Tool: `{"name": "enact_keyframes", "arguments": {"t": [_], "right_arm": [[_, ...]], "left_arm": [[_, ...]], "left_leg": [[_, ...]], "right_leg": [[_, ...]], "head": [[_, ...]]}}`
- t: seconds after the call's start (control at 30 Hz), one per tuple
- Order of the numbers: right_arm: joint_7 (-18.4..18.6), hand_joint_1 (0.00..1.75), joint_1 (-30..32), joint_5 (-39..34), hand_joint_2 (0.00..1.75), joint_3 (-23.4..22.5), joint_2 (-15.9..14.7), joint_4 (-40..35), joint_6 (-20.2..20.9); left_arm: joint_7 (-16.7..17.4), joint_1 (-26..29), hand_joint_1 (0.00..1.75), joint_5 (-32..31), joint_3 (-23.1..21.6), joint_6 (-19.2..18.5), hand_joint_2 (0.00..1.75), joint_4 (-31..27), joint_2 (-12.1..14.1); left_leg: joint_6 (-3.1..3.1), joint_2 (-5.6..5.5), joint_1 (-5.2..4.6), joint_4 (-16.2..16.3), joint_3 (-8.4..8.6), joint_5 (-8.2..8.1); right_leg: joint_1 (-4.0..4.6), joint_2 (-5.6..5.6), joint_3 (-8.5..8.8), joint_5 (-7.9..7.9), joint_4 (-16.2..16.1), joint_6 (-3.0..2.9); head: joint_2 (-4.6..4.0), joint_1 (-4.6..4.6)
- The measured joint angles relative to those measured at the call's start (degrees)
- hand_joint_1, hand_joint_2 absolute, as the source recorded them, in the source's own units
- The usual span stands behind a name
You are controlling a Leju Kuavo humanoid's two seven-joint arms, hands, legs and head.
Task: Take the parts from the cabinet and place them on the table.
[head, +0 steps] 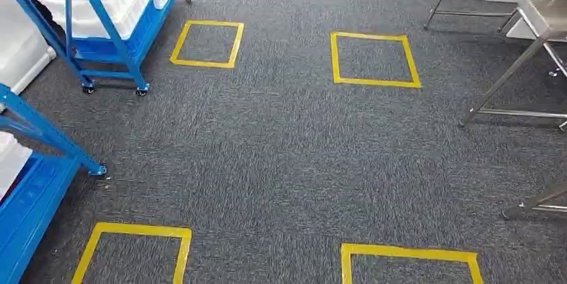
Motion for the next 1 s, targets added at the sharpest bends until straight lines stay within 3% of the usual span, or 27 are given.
{"name": "enact_keyframes", "arguments": {"t": [0.03,0.07,0.1,0.17,0.2,0.23,0.3,0.37,0.4,0.43,0.47,0.53,0.57,0.6,0.63,0.67,0.7,0.73,0.77,0.87,0.9,0.93,0.97,1.0], "right_arm": [[0.0,0.00,0.1,0.0,0.00,0.0,0.0,0.0,0.0],[0.0,0.00,0.2,0.0,0.00,-0.1,0.0,0.0,0.1],[0.0,0.00,0.2,0.0,0.00,-0.1,0.0,0.0,0.2],[0.0,0.00,0.2,0.1,0.00,-0.1,0.0,0.0,0.4],[-0.1,0.00,0.3,0.3,0.00,-0.1,0.0,0.0,0.4],[-0.2,0.00,0.3,0.4,0.00,-0.1,-0.2,0.0,0.5],[-0.4,0.00,0.2,0.6,0.00,-0.1,-0.2,0.0,0.5],[-0.6,0.00,0.0,1.0,0.00,-0.1,-0.2,0.0,0.5],[-0.7,0.00,0.0,1.0,0.00,-0.1,-0.2,0.0,0.5],[-0.8,0.00,0.1,1.0,0.00,-0.1,-0.2,0.0,0.5],[-0.9,0.00,0.2,1.0,0.00,-0.1,-0.2,0.0,0.5],[-0.9,0.00,0.4,1.1,0.00,-0.2,-0.2,0.0,0.5],[-0.9,0.00,0.4,1.2,0.00,-0.2,-0.2,0.0,0.5],[-0.9,0.00,0.4,1.2,0.00,-0.2,-0.2,0.0,0.6],[-1.0,0.00,0.4,1.2,0.00,-0.2,-0.2,0.0,0.6],[-1.0,0.00,0.3,1.3,0.00,-0.2,-0.2,0.0,0.7],[-1.0,0.00,0.3,1.4,0.00,-0.2,-0.1,0.0,0.7],[-1.1,0.00,0.3,1.6,0.00,-0.2,-0.1,0.0,0.8],[-1.1,0.00,0.3,1.7,0.00,-0.2,-0.1,0.1,0.9],[-1.1,0.00,-0.2,2.0,0.00,-0.2,-0.1,0.1,1.0],[-1.1,0.00,-0.2,2.0,0.00,-0.2,-0.2,0.1,1.0],[-1.2,0.00,-0.2,2.0,0.00,-0.2,-0.1,0.1,1.1],[-1.2,0.00,-0.1,2.1,0.00,-0.2,-0.1,0.2,1.2],[-1.1,0.00,0.0,2.1,0.00,-0.2,-0.2,0.3,1.2]], "left_arm": [[0.0,0.0,0.00,0.0,0.0,-0.2,0.00,0.0,0.1],[-0.1,0.1,0.00,0.0,0.0,-0.5,0.00,0.0,0.1],[-0.1,0.2,0.00,0.1,0.0,-0.7,0.00,0.0,0.3],[-0.1,0.2,0.00,0.2,0.0,-1.0,0.00,0.0,0.3],[-0.2,0.2,0.00,0.2,0.0,-1.2,0.00,0.0,0.3],[-0.2,0.1,0.00,0.2,0.0,-1.5,0.00,0.0,0.3],[-0.2,0.2,0.00,0.2,0.0,-1.9,0.00,0.0,0.4],[-0.1,0.5,0.00,0.3,0.0,-1.9,0.00,0.0,0.6],[-0.1,0.5,0.00,0.4,0.0,-2.0,0.00,0.0,0.8],[-0.1,0.6,0.00,0.5,0.0,-2.0,0.00,0.0,0.8],[-0.1,0.4,0.00,0.7,0.0,-2.0,0.00,0.0,0.9],[0.0,0.3,0.00,0.8,0.0,-2.0,0.00,0.0,1.2],[0.0,0.3,0.00,0.8,0.0,-2.0,0.00,0.0,1.4],[0.0,0.5,0.00,0.8,0.0,-2.1,0.00,0.0,1.4],[0.0,0.6,0.00,0.8,0.0,-2.1,0.00,0.0,1.5],[0.0,0.6,0.00,0.8,0.0,-2.2,0.00,0.0,1.6],[0.0,0.6,0.00,0.8,0.0,-2.2,0.00,0.0,1.7],[0.1,0.4,0.00,0.8,0.0,-2.2,0.00,0.0,1.9],[0.1,0.2,0.00,0.7,0.0,-2.2,0.00,0.0,2.0],[0.2,0.6,0.00,0.6,0.0,-2.1,0.00,0.0,2.2],[0.3,0.6,0.00,0.6,0.0,-2.0,0.00,0.0,2.2],[0.4,0.5,0.00,0.5,0.0,-2.0,0.00,0.0,2.2],[0.4,0.4,0.00,0.4,0.0,-1.8,0.00,0.0,2.2],[0.4,0.2,0.00,0.2,0.0,-1.7,0.00,0.0,2.2]], "left_leg": [[0.05,-0.55,-0.12,0.0,-0.13,0.04],[0.03,-1.17,-0.22,0.0,-0.17,0.07],[0.00,-1.82,-0.31,0.1,-0.12,0.09],[-0.05,-3.16,-0.33,0.2,0.04,0.11],[-0.09,-3.65,-0.30,0.2,0.07,0.13],[-0.44,-4.15,-0.45,0.3,-0.10,0.22],[-1.17,-5.12,-0.17,0.3,-0.55,0.51],[-2.14,-6.26,-0.06,-0.3,-0.88,0.95],[-2.07,-4.81,-0.09,0.6,-0.83,0.36],[-2.15,-2.36,-0.44,2.5,-1.82,-1.25],[-2.25,-1.03,-0.42,6.4,-3.66,-3.72],[-2.60,-0.10,-0.26,15.3,-7.49,-7.91],[-2.80,0.07,-0.22,17.7,-8.39,-8.46],[-2.92,0.25,-0.17,17.4,-7.98,-7.77],[-3.03,0.47,-0.10,14.7,-6.42,-6.04],[-3.10,0.98,-0.07,9.8,-3.63,-3.59],[-3.05,2.74,-0.09,3.8,-0.15,-1.29],[-2.80,5.37,-0.36,0.5,1.33,-1.97],[-1.96,4.21,-0.58,0.4,1.23,-1.61],[-1.16,2.73,-0.78,0.3,0.95,-1.37],[-0.54,2.26,-0.30,-0.3,1.49,-0.83],[-0.24,1.91,-0.29,-0.4,1.36,-0.64],[0.06,1.48,-0.29,-0.4,1.17,-0.44],[0.18,0.91,-0.31,-0.4,0.97,-0.36]], "right_leg": [[0.00,0.06,-1.83,-1.15,3.6,-0.04],[0.01,0.10,-2.72,-0.86,5.2,-0.17],[0.02,0.16,-2.22,0.78,3.8,-0.40],[0.22,1.07,1.84,6.30,-4.9,-1.18],[0.35,2.40,3.78,8.28,-9.1,-1.53],[0.51,4.99,4.81,7.90,-11.7,-1.90],[0.77,3.60,4.67,8.15,-11.9,-1.92],[0.88,2.62,4.90,8.60,-12.6,-2.54],[0.22,1.78,5.24,9.16,-13.4,-2.87],[0.40,1.28,5.33,9.26,-13.8,-3.21],[0.55,0.44,5.25,9.25,-13.8,-3.50],[0.83,-1.18,5.06,9.14,-13.7,-3.67],[0.88,-1.89,4.94,9.12,-13.6,-3.70],[0.89,-2.44,4.84,9.06,-13.4,-3.64],[0.86,-3.03,4.75,8.93,-13.2,-3.56],[0.81,-3.64,4.75,8.71,-12.8,-3.39],[0.85,-4.22,4.79,8.38,-12.3,-3.16],[1.18,-4.76,4.76,8.03,-11.9,-2.84],[1.36,-5.07,4.69,7.72,-11.6,-2.48],[1.20,-6.41,5.00,7.80,-11.8,-1.90],[0.92,-5.30,4.94,7.32,-11.4,-1.35],[0.77,-2.49,4.32,5.89,-9.7,-1.03],[0.62,-1.00,2.72,3.57,-6.4,-0.90],[0.35,-0.25,0.58,1.14,-1.8,-0.73]], "head": [[0.00,-0.02],[0.00,0.00],[0.00,-0.02],[0.00,-0.02],[0.00,0.00],[-0.02,-0.09],[0.00,0.02],[0.00,0.07],[0.00,-0.11],[0.00,-0.18],[0.00,-0.48],[-0.02,-0.46],[0.00,-0.48],[0.00,-0.48],[0.00,-0.50],[0.00,-0.48],[0.00,-0.50],[0.00,-0.61],[0.00,-0.57],[0.00,-0.42],[0.00,-0.39],[0.00,-0.30],[0.00,-0.24],[0.00,-0.26]]}}
